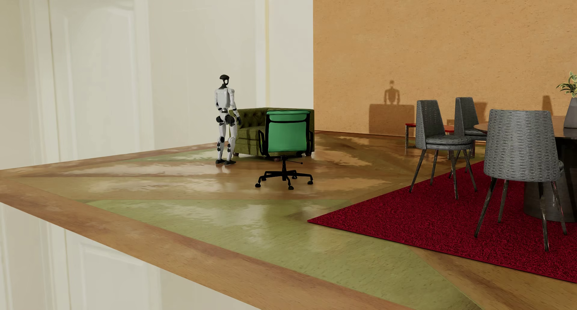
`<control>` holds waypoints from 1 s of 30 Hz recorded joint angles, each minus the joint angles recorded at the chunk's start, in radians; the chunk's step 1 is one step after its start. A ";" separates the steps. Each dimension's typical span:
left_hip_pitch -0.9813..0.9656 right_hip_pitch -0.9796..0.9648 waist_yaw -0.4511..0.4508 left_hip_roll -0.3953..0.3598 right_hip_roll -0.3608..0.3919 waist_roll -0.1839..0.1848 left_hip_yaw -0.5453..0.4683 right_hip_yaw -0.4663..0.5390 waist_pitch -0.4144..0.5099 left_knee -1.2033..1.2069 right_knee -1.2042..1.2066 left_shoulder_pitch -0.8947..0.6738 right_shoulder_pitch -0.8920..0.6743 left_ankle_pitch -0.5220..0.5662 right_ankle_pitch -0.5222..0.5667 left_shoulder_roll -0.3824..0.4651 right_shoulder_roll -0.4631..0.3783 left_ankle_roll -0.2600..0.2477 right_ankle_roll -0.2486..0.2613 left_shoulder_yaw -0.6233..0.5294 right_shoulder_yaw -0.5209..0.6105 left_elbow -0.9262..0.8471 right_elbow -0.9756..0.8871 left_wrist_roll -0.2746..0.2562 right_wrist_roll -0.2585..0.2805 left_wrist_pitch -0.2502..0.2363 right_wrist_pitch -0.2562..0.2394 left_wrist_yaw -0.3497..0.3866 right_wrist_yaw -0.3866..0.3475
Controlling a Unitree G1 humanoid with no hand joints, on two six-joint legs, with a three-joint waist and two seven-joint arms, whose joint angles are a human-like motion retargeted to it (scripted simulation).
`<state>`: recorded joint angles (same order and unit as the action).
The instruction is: Head to the armchair
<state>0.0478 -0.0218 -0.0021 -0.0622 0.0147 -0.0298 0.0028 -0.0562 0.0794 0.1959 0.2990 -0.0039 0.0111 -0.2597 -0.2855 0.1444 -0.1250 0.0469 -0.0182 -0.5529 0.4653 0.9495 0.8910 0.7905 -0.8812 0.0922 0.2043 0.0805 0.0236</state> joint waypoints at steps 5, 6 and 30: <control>0.001 0.001 -0.001 0.004 0.004 0.000 0.006 0.005 -0.002 0.004 0.000 0.000 -0.002 -0.003 0.001 0.005 -0.014 -0.002 -0.003 -0.008 0.018 0.003 0.003 -0.001 -0.008 -0.003 -0.009 -0.005 0.006; 0.001 0.001 -0.001 0.004 0.004 0.000 0.007 0.006 -0.002 0.003 -0.001 -0.001 -0.002 -0.003 0.002 0.006 -0.015 -0.003 -0.004 -0.011 0.019 0.004 0.003 -0.001 -0.007 -0.003 -0.009 -0.006 0.008; 0.001 -0.013 -0.005 0.018 0.020 0.000 0.050 0.042 0.001 0.000 0.004 -0.020 0.010 -0.007 0.018 0.030 -0.010 0.001 0.000 -0.033 0.031 0.012 -0.015 -0.021 0.012 -0.007 0.023 -0.003 -0.012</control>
<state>0.0485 -0.0345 -0.0074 -0.0442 0.0349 -0.0303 0.0524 -0.0145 0.0802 0.1957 0.3026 -0.0243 0.0207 -0.2671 -0.2672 0.1740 -0.1347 0.0474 -0.0185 -0.5860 0.4960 0.9615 0.8759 0.7695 -0.8695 0.0848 0.2269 0.0774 0.0116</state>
